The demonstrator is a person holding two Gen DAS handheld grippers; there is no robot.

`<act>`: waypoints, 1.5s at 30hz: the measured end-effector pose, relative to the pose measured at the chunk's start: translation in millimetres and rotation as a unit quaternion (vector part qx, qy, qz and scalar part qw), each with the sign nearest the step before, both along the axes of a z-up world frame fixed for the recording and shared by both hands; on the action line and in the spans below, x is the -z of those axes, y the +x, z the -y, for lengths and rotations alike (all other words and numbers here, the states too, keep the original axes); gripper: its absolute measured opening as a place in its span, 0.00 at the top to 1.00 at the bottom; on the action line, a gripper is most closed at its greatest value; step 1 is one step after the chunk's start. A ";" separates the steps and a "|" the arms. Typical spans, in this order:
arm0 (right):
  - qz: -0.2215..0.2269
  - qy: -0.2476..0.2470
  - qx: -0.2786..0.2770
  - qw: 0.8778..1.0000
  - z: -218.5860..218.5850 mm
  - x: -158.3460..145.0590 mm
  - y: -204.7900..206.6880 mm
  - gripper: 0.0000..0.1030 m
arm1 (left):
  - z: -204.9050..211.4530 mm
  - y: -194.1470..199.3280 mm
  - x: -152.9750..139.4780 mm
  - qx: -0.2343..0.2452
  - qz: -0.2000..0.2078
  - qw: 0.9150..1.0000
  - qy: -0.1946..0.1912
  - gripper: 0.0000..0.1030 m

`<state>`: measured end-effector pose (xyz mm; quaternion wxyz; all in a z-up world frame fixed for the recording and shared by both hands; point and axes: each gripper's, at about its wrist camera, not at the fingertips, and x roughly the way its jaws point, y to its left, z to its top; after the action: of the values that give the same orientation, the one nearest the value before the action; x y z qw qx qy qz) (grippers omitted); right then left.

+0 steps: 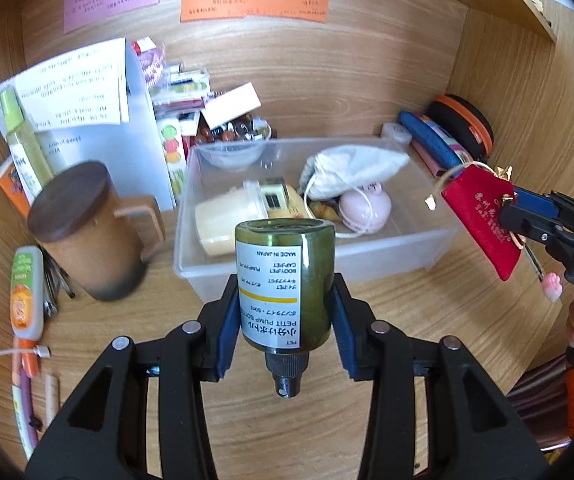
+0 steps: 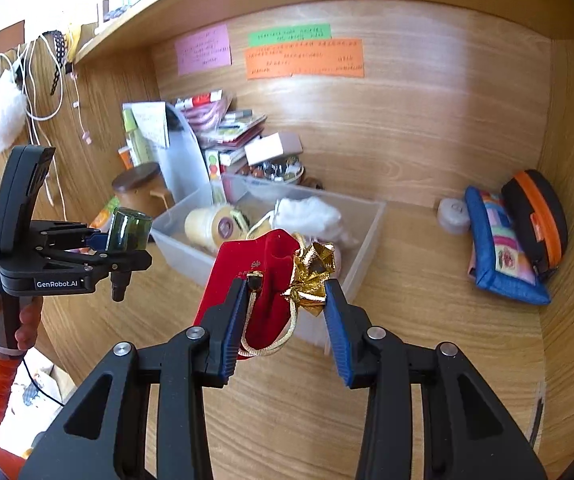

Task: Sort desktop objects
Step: 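Lift and carry the green bottle and red pouch over the clear box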

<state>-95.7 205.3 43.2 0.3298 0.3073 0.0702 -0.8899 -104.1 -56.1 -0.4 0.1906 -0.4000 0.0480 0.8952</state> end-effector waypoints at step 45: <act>0.021 0.023 -0.034 0.999 80.1 31.8 -91.2 0.65 | -50.5 -114.3 19.5 0.032 0.017 0.999 -0.038 0.60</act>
<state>-186.9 125.2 11.3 0.3540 0.3306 0.0943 -0.8697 -218.4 -5.6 -20.0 0.2041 -0.4208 0.0917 0.8791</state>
